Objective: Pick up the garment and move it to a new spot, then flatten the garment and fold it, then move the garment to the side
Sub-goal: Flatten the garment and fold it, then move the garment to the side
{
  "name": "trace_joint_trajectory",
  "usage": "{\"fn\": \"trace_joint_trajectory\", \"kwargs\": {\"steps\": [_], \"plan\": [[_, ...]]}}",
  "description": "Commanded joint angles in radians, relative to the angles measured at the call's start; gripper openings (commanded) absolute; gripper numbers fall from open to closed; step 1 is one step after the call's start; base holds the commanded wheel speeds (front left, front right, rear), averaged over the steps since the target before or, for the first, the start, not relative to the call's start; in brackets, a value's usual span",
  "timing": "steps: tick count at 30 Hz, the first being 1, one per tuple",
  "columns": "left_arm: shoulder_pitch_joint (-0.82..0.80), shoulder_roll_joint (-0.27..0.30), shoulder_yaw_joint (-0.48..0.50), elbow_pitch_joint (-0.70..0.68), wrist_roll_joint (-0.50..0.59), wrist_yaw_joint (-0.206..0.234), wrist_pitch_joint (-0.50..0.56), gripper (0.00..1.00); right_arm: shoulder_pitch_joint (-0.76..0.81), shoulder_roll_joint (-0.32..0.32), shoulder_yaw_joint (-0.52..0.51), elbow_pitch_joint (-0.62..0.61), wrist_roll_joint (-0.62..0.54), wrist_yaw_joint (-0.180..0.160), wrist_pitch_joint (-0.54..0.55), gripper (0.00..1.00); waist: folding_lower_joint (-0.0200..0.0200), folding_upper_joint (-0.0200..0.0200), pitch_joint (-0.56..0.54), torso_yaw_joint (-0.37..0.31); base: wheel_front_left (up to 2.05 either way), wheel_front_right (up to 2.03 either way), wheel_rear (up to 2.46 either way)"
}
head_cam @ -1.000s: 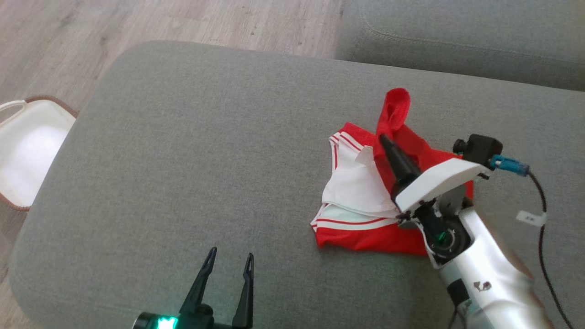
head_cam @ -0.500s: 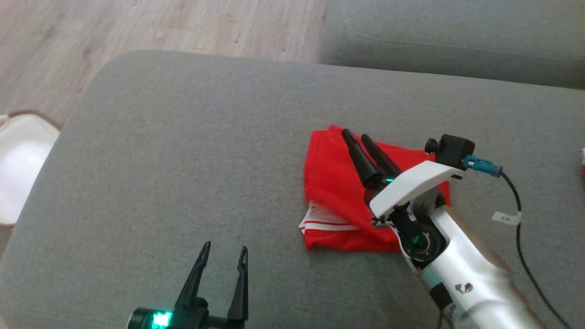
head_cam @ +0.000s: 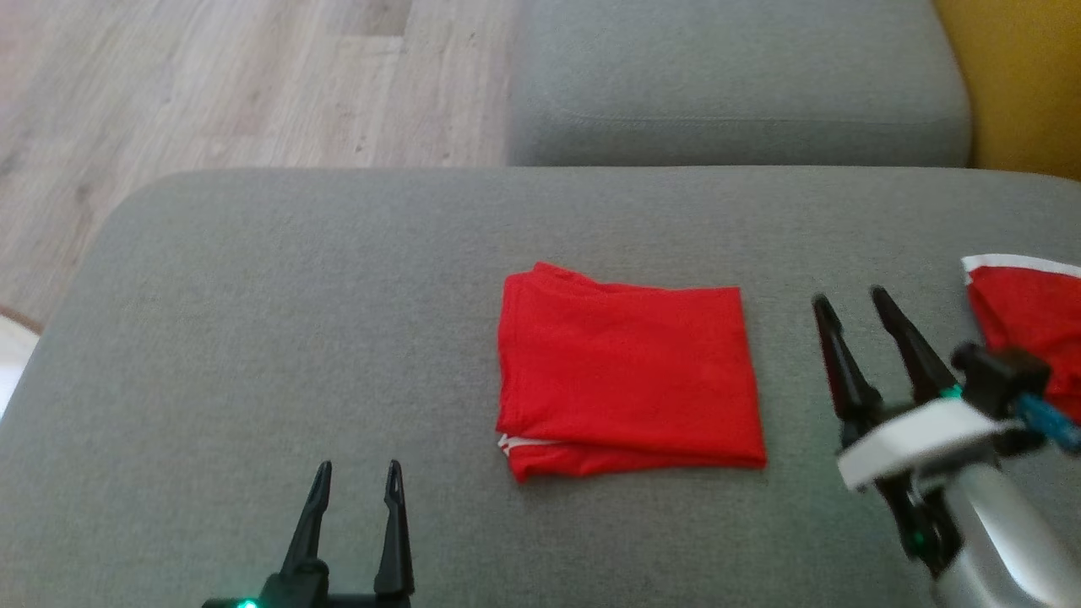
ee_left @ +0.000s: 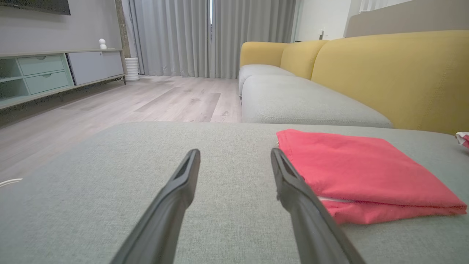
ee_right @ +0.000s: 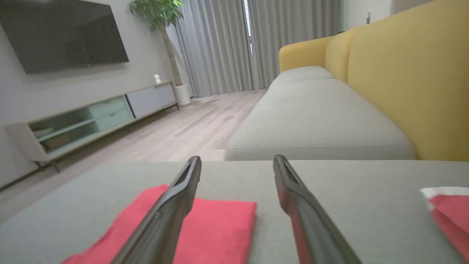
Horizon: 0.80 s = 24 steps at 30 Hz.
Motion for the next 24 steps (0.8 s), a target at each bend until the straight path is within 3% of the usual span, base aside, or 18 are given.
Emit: {"fn": "trace_joint_trajectory", "kwargs": {"steps": [1,4,10,16,24], "plan": [[-0.024,-0.01,0.035,-0.038,0.002,0.005,-0.01,1.0,0.002,-0.014,-0.012,-0.04,-0.042,0.007,-0.015,1.0,0.0001,0.0,-0.015,-0.016,0.0,0.0,0.0],[-0.012,-0.011,0.043,-0.04,0.004,0.006,-0.01,1.0,0.087,0.001,-0.085,-0.077,-0.167,0.007,-0.021,1.0,0.0001,0.0,-0.03,-0.029,0.0,0.0,0.0],[0.014,-0.011,0.055,-0.042,-0.004,-0.003,-0.01,1.0,0.285,0.101,-0.221,-0.204,-0.347,0.007,-0.022,1.0,0.0001,0.0,-0.05,-0.044,0.0,0.0,0.0],[0.042,-0.012,0.062,-0.05,-0.01,-0.014,-0.01,1.0,0.393,0.175,-0.273,-0.244,-0.388,0.007,-0.022,1.0,0.0001,0.0,-0.066,-0.053,0.0,0.0,0.0],[0.06,-0.012,0.067,-0.057,-0.009,-0.021,-0.01,1.0,0.421,0.199,-0.267,-0.252,-0.397,0.007,-0.022,1.0,0.0001,0.0,-0.075,-0.074,0.0,0.0,0.0]]}}
